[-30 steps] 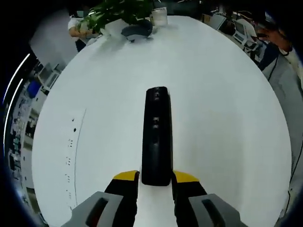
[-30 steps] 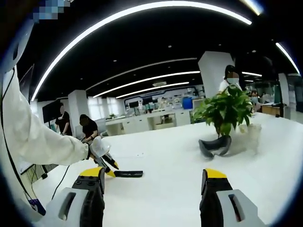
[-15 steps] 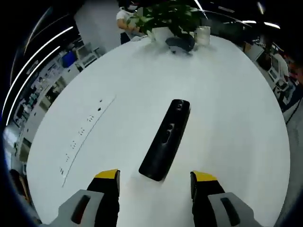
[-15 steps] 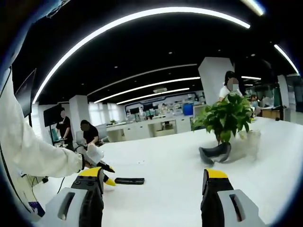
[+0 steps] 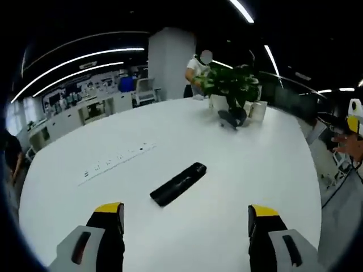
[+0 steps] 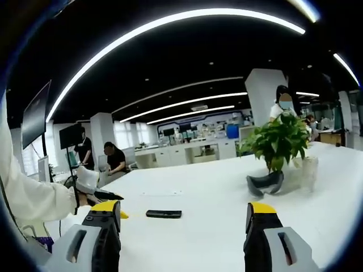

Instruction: Press the specified remote control buttons in sequence, fully releasing each button before pressing the next.

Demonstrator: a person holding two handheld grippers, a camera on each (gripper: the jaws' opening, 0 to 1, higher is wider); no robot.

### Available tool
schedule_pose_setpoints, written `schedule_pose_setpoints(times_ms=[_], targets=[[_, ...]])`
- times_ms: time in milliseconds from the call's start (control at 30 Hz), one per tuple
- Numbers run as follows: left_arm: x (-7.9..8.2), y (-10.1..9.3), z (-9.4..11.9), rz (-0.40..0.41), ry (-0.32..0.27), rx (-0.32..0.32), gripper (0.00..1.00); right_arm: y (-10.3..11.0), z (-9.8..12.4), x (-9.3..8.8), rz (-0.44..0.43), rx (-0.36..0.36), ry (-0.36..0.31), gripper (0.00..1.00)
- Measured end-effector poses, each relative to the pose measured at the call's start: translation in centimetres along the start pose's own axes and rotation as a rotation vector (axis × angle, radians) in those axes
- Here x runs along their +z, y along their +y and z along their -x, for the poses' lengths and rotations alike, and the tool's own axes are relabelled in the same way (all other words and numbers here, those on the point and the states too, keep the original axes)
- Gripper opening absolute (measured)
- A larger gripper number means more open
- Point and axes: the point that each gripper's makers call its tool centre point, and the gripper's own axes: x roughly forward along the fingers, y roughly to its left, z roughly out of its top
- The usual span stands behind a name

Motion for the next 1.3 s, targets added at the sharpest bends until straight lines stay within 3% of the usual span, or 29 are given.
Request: schedule_pose_setpoints(times_ms=[200,333,500,700,833,1067,1300], targets=[[-0.6,-1.0,4.2,0.059,-0.075,0.054,0.99,0.2,0.4,-0.2,0.012,0.010,-0.005,0.96],[-0.6,-1.2,7.4,0.072,-0.138,0.147,0.99,0.3,0.4,-0.5,0.031,0.017,0.000,0.97],[-0.7,-1.4,11.4,0.150,-0.239,0.268,0.99,0.3,0.6,-0.7,0.061,0.023,0.009,0.99],[-1.3,-2.6,15.1,0.178,-0.298,0.344,0.99,0.2,0.9,-1.1,0.081,0.022,0.020,0.99],[-1.3,-3.4,16.8,0.189,-0.341,0.398,0.99,0.2,0.9,-1.3,0.073,0.026,0.023,0.99],[-1.6,-4.8,18.9,0.192,-0.367,0.478,0.99,-0.2,1.2,-2.2,0.104,0.021,0.036,0.99],[-2.3,-4.6,19.8,0.199,-0.375,0.521,0.99,-0.7,1.8,-3.1,0.090,0.016,0.049,0.99]])
